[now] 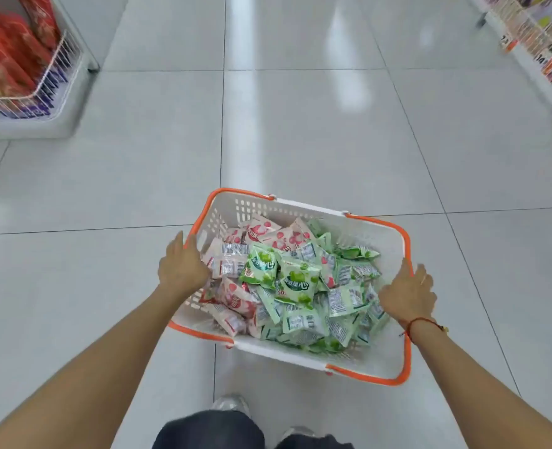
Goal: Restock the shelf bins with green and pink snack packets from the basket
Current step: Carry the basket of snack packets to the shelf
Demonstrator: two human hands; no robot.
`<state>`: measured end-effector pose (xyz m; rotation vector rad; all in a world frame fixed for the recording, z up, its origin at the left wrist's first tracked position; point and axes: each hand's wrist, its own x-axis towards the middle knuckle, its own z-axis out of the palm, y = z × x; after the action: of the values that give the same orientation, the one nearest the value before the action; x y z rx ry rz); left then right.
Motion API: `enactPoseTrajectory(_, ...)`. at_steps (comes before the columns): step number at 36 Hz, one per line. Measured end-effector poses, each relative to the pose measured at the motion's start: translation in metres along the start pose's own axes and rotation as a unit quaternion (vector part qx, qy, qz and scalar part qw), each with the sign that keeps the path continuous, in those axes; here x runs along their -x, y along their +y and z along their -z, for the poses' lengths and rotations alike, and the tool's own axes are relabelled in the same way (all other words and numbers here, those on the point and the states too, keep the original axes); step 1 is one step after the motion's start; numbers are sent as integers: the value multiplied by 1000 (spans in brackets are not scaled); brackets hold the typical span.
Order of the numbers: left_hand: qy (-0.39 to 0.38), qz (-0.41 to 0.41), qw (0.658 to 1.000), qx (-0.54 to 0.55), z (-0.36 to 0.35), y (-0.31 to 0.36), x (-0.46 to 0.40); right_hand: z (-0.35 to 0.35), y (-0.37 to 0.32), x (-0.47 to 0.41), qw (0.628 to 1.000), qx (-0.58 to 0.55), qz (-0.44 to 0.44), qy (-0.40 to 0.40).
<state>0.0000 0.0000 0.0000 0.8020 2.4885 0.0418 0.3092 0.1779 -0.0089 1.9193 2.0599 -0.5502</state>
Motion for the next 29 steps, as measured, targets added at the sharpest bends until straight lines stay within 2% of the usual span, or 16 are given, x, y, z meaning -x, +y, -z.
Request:
enactPoseTrajectory(3, -18, 76, 996, 31, -28, -9, -24, -24, 7, -19, 991, -102, -79, -25)
enactPoseTrajectory(6, -62, 142, 977, 149, -47, -19, -46, -39, 15, -35, 968, -216, -116, -46)
enactPoseTrajectory(8, -77, 148, 973, 162, -52, -23, -46, -39, 25, -38, 960, -253, -122, -5)
enactPoseTrajectory(10, -31, 137, 984, 113, -51, -22, -36, -34, 33, -33, 953, -273, -120, 51)
enactPoseTrajectory(13, 102, 118, 982, 104, -35, -6, -8, -15, 29, -18, 928, -324, -131, 132)
enactPoseTrajectory(15, 152, 95, 973, 148, -16, 13, 11, 1, 14, -9, 909, -376, -118, 134)
enactPoseTrajectory(16, 152, 70, 971, 169, -7, 24, 18, 8, 4, -5, 902, -405, -99, 113)
enactPoseTrajectory(18, 78, -8, 967, 242, 7, 46, 31, 23, -19, 4, 891, -447, -59, 48)
enactPoseTrajectory(20, -100, -67, 934, 336, 14, 73, 42, 36, -45, 12, 862, -500, -37, -77)
enactPoseTrajectory(22, -254, -78, 900, 346, 13, 97, 49, 44, -71, 21, 825, -529, -25, -199)
enactPoseTrajectory(27, -362, -40, 881, 303, 4, 125, 51, 42, -112, 31, 762, -563, -17, -320)
enactPoseTrajectory(29, -396, -39, 875, 276, 5, 130, 50, 42, -123, 33, 735, -588, -19, -339)
